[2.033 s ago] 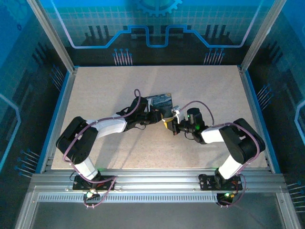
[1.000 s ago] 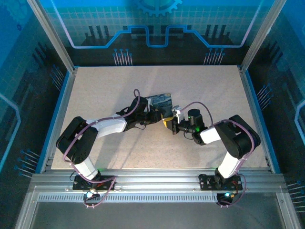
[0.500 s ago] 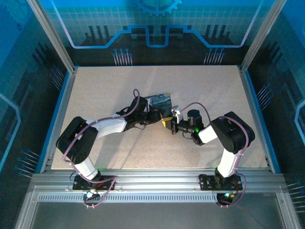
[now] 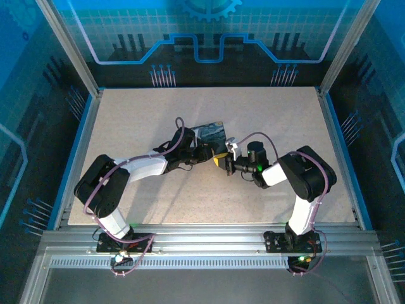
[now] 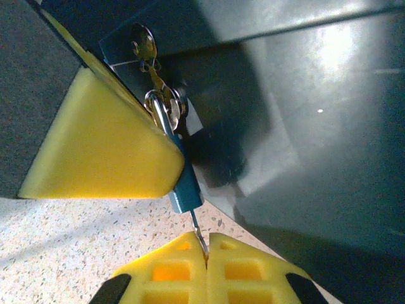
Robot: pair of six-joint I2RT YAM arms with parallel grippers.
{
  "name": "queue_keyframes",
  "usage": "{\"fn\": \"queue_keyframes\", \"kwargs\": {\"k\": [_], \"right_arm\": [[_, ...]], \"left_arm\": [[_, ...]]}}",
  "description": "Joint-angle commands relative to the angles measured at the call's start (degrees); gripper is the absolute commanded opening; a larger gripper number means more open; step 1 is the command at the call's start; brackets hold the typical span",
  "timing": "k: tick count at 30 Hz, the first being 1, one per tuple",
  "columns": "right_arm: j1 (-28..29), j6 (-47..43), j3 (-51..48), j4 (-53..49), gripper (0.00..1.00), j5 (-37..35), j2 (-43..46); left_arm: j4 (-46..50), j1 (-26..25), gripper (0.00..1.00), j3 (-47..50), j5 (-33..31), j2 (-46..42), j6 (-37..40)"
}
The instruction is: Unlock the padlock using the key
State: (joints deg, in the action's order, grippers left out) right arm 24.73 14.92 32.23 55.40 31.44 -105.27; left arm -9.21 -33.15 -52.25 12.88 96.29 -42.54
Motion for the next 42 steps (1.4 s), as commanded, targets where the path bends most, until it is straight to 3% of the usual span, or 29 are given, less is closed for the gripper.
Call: {"fn": "queue_keyframes", "kwargs": {"k": [1,22,34,42], "right_arm": [[0.4,-1.44,4.75,5.27,0.0,1.8,0.16],[-2.49,-1.6,8.25,4.19,0.0,5.29,-2.2],[-1.71,-2.02,9.77,0.96,0.0,5.03,-1.34],[-0.96,-0.72,10.02,0.66,0.0,4.24,-0.8]], "left_arm": [[-0.65,-2.34,0.16,-0.76,8.01,0.95,1.31],[3.9,-2.74,0.16,-1.02,9.96,0.77,3.4],[12.36,-4.15,0.17,-3.91,10.5,2.92,9.53],[8.88,-4.42,0.17,-2.68,10.81,4.9,8.43]]}}
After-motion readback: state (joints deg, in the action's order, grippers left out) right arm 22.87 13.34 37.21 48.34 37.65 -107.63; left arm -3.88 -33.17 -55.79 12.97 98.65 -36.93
